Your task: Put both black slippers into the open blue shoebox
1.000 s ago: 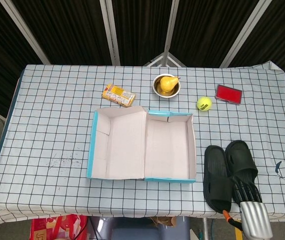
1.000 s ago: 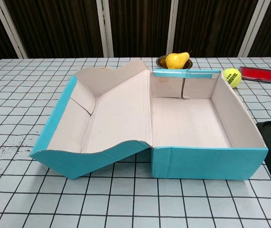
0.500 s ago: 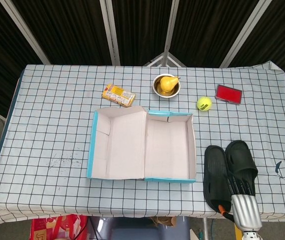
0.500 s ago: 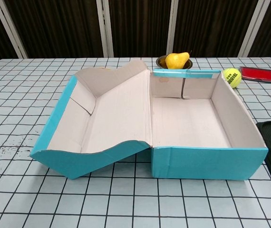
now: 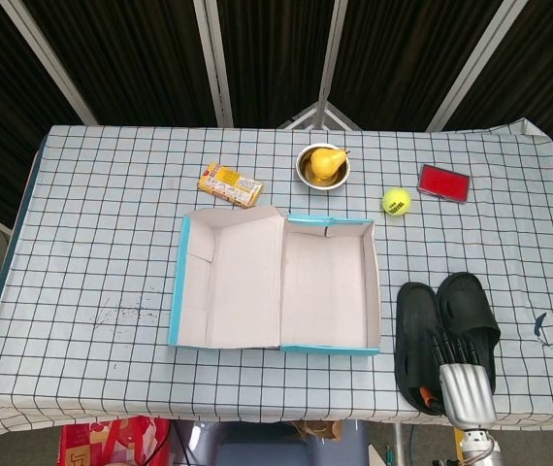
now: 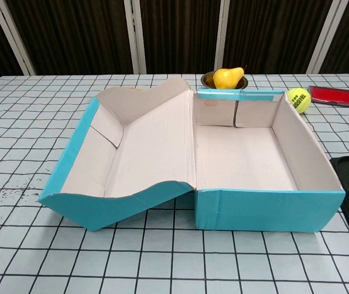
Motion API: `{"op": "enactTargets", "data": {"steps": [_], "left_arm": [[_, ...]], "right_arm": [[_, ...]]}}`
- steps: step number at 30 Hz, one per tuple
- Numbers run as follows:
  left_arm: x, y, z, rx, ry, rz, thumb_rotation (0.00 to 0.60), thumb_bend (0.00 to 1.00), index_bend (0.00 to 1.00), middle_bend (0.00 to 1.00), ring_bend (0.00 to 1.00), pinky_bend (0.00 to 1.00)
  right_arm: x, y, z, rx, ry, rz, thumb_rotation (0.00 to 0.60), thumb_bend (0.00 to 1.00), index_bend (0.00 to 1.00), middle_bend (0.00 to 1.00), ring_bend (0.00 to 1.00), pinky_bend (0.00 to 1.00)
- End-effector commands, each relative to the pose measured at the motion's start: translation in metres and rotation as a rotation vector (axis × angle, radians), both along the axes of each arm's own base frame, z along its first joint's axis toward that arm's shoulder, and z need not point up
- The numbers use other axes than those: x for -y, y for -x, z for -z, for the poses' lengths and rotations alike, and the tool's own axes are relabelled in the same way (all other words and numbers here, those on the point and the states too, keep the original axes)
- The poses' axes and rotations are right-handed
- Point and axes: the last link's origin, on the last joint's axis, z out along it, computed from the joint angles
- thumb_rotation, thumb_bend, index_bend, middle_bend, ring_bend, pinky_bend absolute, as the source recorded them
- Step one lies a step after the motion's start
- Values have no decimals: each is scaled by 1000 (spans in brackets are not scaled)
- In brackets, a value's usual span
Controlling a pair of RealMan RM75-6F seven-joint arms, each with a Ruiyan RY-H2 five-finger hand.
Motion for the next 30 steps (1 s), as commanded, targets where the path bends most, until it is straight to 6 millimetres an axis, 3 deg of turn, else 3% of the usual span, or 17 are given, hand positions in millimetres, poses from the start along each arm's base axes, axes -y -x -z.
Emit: {"op": "enactTargets", "data": {"steps": [1,30], "left_arm": [[-1,1,0,-2,0,-3,600,382,0,0,0,68],[-3,-1,6,-20,17,-11,600,382,0,0,0,68]], "right_arm": [[4,2,2,-14,-8,3,600,214,72,68,53,61],[-5,5,2,-55,-59,-10,600,214,89,68,48,40]]}}
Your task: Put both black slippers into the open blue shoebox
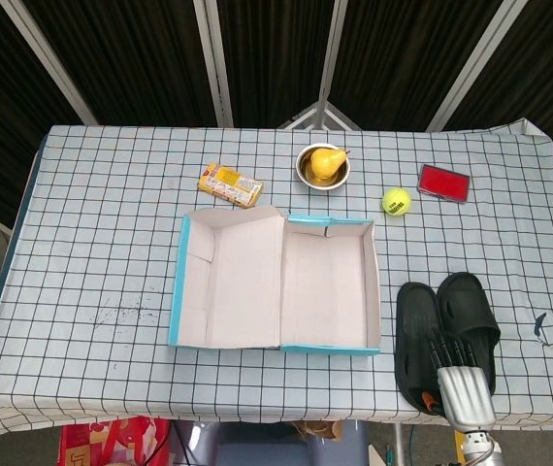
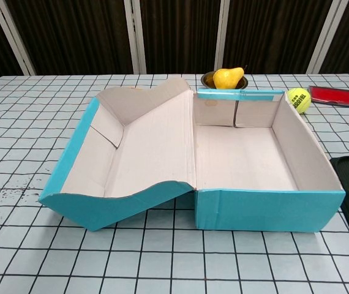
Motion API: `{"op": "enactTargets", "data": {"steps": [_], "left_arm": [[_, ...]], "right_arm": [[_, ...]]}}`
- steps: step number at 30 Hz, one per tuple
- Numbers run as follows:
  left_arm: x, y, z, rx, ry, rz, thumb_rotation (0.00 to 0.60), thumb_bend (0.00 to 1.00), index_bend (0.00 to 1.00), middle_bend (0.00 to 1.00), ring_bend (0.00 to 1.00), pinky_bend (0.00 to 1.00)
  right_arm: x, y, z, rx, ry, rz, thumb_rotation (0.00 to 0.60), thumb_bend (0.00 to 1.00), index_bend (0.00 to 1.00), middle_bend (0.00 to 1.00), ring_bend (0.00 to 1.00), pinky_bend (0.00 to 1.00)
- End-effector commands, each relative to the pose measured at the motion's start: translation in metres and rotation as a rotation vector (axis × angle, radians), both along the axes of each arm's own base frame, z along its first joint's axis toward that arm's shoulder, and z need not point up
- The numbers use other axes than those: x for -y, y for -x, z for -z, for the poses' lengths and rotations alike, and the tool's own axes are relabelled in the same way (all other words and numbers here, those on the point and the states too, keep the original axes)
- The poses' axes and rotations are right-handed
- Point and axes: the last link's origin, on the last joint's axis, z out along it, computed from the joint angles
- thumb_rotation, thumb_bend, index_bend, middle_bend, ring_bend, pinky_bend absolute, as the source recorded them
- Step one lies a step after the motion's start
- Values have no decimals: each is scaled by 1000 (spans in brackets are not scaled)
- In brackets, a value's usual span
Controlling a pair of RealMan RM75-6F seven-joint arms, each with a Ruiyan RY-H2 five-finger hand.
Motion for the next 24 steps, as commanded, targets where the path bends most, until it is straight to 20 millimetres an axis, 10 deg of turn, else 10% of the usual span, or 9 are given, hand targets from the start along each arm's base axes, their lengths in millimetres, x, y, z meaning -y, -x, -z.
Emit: {"op": "enactTargets", "data": {"steps": [1,24], "left_arm": [[0,0,0,0,2,0,600,382,0,0,0,68],[-1,1,0,-1,4,-7,600,382,1,0,0,68]], "right_arm": [[1,1,2,-4,-6,1,600,214,89,68,47,40],[15,11,10,-42,-17,34,600,214,145,159,31,11]]}}
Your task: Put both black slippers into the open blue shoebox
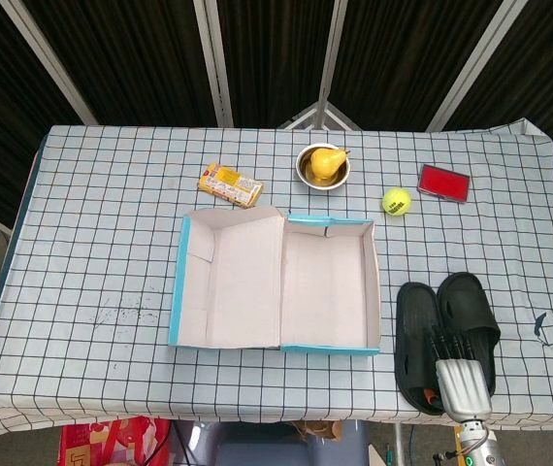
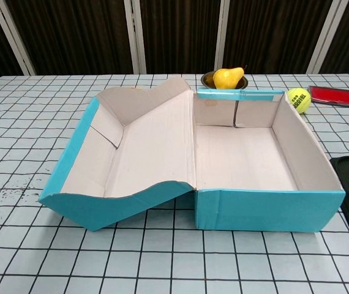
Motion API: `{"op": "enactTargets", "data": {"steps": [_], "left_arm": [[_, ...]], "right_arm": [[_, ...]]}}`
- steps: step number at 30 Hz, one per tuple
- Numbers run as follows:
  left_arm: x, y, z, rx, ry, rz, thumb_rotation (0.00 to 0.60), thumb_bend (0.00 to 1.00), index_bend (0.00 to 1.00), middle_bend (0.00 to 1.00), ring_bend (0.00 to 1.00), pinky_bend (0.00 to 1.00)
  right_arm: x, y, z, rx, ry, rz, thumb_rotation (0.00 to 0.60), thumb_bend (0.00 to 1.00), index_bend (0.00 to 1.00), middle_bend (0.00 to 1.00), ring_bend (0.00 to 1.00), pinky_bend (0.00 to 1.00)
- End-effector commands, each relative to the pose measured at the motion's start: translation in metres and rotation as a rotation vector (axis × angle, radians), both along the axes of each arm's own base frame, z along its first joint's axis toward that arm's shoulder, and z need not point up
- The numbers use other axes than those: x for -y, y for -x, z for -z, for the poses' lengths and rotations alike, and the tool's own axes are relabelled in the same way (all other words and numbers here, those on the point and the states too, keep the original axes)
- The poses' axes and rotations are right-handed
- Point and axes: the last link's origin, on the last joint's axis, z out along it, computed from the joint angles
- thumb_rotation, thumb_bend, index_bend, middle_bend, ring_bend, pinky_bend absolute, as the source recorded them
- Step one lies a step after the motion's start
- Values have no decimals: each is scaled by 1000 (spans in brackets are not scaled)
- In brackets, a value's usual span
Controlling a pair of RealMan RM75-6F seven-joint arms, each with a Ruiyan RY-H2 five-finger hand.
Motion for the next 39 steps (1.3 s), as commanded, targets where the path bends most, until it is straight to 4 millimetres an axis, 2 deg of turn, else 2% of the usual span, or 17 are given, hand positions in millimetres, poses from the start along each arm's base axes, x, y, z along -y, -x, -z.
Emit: {"op": "enactTargets", "data": {"steps": [1,8,17,23,32,39], "left_arm": [[0,0,0,-1,2,0,600,382,1,0,0,68],[0,0,0,1,2,3,600,382,2,0,0,68],[0,0,0,3,-1,4,600,382,2,0,0,68],[0,0,0,4,-1,4,600,382,1,0,0,68],[1,0,-2,8,-5,3,600,382,1,0,0,68],[1,1,-2,11,-7,4,600,382,2,0,0,68]], "right_arm": [[0,-1,-1,7,6,-3,600,214,166,180,31,9],[-1,-4,-2,11,17,-14,600,214,324,299,39,0],[0,-5,-4,20,21,-27,600,213,402,421,131,0],[3,-6,-12,28,49,-42,600,213,417,436,146,0],[11,-3,-42,24,124,-43,600,213,417,437,147,0],[29,-9,-78,-4,184,-68,600,213,417,437,147,0]]}}
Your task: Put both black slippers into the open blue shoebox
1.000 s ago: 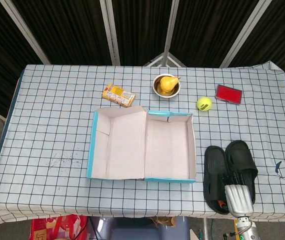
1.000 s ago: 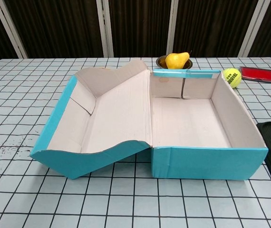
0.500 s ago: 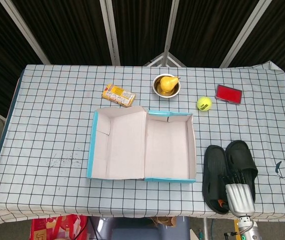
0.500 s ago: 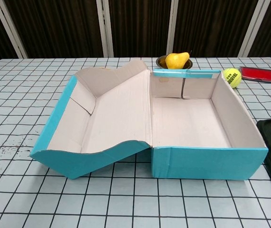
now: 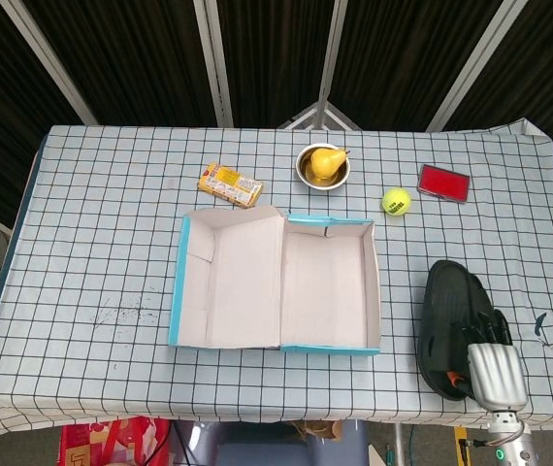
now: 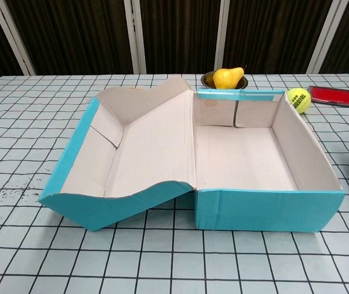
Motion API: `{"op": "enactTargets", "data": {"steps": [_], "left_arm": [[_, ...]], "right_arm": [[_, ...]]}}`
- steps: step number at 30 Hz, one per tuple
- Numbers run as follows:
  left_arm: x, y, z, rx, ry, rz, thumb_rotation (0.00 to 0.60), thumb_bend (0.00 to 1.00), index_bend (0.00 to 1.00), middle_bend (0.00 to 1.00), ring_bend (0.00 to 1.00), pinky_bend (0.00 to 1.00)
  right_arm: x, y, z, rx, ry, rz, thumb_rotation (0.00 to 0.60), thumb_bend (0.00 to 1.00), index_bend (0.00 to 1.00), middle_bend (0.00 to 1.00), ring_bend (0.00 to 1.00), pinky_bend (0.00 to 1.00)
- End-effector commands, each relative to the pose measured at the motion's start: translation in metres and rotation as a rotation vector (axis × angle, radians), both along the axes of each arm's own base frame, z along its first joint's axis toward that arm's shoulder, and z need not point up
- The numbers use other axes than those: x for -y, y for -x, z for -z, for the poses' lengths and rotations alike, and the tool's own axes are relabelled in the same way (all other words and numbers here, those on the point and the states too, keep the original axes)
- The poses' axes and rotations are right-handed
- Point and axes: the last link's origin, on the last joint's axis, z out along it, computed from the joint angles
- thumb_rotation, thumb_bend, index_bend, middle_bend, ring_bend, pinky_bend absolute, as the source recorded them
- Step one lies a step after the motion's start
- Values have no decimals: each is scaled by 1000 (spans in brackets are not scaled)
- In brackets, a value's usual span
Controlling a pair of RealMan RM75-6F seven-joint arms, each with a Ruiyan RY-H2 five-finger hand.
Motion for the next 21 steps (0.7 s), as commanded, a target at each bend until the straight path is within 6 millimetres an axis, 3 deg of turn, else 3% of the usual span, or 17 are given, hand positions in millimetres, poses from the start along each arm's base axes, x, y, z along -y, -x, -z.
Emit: {"op": "enactTargets", "data": {"steps": [1,5,11,16,21], "left_arm": [[0,0,-1,1,-2,1,600,382,2,0,0,68],[0,1,-2,5,-5,1,600,382,2,0,0,68],[-1,1,-4,12,-15,4,600,382,2,0,0,68],[-4,3,-3,6,-11,-1,600,382,2,0,0,68],[-4,5,-3,6,-10,-12,600,382,4,0,0,68]], "right_arm": [[13,-6,-21,-13,37,-19,600,214,417,437,147,0],[32,-17,-45,34,45,-41,600,213,417,443,151,0],[63,-46,-71,290,-10,-101,600,214,418,453,159,0],[79,-78,-75,419,-75,-169,600,214,417,454,158,0],[98,-110,-66,542,-149,-198,600,214,417,456,166,0]]}}
